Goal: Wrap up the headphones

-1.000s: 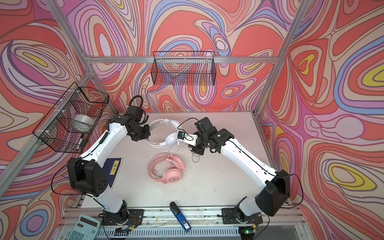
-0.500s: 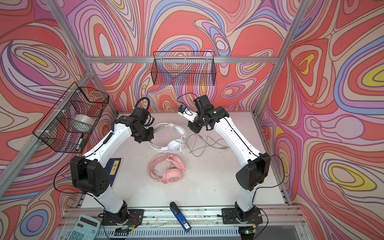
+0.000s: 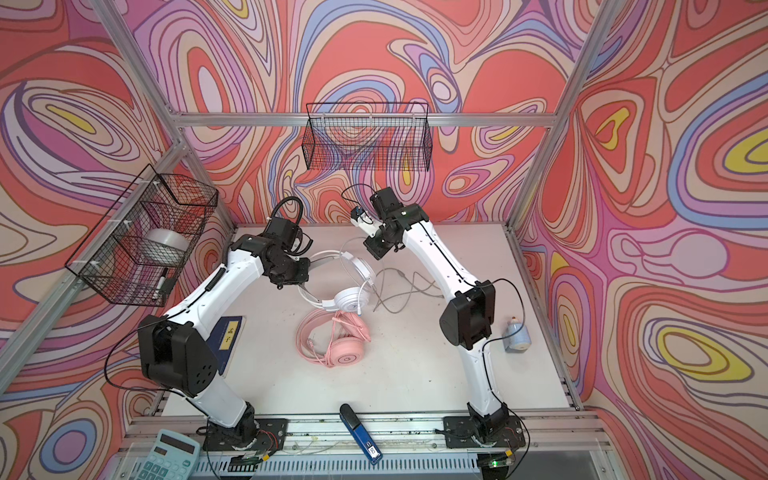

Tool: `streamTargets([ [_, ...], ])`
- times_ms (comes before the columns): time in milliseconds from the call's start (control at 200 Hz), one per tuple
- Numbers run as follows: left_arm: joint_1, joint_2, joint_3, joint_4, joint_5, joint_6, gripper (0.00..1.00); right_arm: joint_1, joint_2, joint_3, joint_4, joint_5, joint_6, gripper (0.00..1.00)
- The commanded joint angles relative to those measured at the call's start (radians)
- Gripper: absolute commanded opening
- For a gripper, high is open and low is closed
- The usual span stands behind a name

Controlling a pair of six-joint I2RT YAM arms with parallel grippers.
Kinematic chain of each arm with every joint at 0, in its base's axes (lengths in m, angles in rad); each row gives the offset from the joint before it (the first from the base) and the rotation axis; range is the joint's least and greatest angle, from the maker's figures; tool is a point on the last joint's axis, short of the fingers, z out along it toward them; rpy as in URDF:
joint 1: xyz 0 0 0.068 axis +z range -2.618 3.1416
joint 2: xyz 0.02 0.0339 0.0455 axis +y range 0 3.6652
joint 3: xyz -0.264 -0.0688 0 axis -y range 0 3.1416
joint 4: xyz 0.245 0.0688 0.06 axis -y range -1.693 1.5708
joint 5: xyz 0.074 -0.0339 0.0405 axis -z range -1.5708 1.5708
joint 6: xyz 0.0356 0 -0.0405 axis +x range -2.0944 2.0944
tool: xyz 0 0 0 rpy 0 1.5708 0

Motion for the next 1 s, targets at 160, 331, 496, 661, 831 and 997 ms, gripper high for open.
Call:
streamTargets([
  [160,-0.007,-0.048,-0.006,0.034,0.063,0.026,0.00,-0.034,0.077,0.082,-0.028,-0.007,0.088,0.00],
  [331,-0.007,-0.060,-0.012,0.045,0.072,0.027,0.00,-0.062,0.095,0.067,-0.016,-0.038,0.131,0.00],
  [496,-0.007,-0.070,-0.016,0.068,0.107,0.013,0.00,-0.062,0.091,-0.015,0.019,-0.072,0.125,0.00],
  [661,-0.007,-0.079,-0.019,0.087,0.138,0.003,0.00,-0.070,0.044,-0.160,0.136,-0.115,0.176,0.00],
  [831,-0.006,-0.099,-0.049,0.107,0.158,-0.008,0.00,-0.108,-0.008,-0.287,0.269,-0.179,0.280,0.11],
  [997,-0.007,-0.117,-0.069,0.112,0.152,-0.017,0.00,-0.143,-0.050,-0.425,0.376,-0.270,0.345,0.22],
])
